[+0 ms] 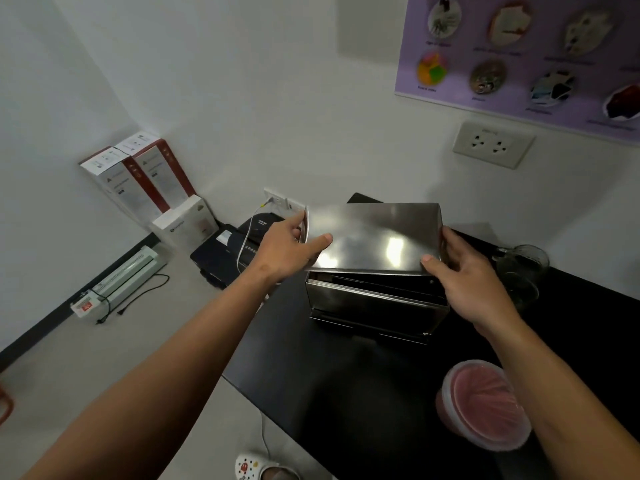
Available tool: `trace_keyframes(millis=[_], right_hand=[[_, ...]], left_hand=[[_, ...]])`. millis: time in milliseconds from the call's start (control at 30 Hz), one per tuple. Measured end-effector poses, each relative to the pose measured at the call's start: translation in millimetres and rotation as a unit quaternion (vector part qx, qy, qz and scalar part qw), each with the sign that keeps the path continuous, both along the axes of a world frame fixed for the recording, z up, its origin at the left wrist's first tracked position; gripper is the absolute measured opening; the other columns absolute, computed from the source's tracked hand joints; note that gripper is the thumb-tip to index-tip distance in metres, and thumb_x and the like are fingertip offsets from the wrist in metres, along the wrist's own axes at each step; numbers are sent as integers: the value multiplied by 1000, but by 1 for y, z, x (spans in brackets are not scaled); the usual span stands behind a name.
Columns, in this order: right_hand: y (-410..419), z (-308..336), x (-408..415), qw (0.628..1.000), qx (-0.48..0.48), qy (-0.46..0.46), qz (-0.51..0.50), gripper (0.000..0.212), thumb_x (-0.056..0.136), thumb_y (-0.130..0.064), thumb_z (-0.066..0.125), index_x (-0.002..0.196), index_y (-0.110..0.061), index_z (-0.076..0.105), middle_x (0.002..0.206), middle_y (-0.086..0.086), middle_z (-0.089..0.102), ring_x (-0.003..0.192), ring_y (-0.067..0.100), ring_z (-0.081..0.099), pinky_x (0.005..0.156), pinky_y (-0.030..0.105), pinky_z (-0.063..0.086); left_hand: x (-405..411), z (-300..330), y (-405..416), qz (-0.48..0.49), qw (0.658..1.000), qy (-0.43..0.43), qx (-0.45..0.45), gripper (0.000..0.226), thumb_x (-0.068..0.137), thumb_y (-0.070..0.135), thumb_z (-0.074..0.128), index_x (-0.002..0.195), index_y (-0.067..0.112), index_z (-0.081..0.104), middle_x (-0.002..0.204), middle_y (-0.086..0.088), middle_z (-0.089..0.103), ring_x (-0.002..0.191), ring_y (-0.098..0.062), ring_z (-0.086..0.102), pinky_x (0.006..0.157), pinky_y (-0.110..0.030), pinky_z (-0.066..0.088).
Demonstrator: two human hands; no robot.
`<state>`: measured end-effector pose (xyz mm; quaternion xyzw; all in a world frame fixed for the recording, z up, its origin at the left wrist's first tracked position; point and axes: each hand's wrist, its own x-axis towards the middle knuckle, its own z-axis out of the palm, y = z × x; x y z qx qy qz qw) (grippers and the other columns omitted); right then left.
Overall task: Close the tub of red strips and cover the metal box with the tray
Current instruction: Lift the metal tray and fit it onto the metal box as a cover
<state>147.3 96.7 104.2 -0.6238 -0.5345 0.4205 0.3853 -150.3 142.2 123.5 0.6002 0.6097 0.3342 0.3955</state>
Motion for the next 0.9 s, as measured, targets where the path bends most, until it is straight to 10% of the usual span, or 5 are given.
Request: trace_keyframes(millis=[167, 400, 900], right_hand=[[7, -15, 4, 998, -55, -8, -15, 68, 101, -40, 66, 163, -33, 39, 172, -2, 35, 157, 22, 33, 127, 48, 29], [8, -29, 16, 997, -71, 6, -34, 68, 100, -40, 69, 161, -33, 41, 173, -1, 32, 158, 23, 31, 127, 50, 29], [-12, -39, 28, 993, -83, 67, -39, 65, 100, -26, 71, 160, -25, 45, 160, -2, 53, 146, 18, 50, 124, 46, 37]], left_hand=[[3, -13, 12, -7, 998, 7, -55, 34, 93, 24, 79, 126, 22, 72, 87, -19, 81, 64, -18, 68, 79, -42, 64], [6, -30, 22, -30, 995, 28, -86, 34, 94, 32, 77, 128, 26, 72, 58, 14, 67, 53, -4, 61, 69, -23, 53], [9, -35, 21, -65, 994, 34, -81, 35, 95, 35, 75, 129, 29, 70, 97, 15, 80, 64, 11, 69, 60, -3, 47]])
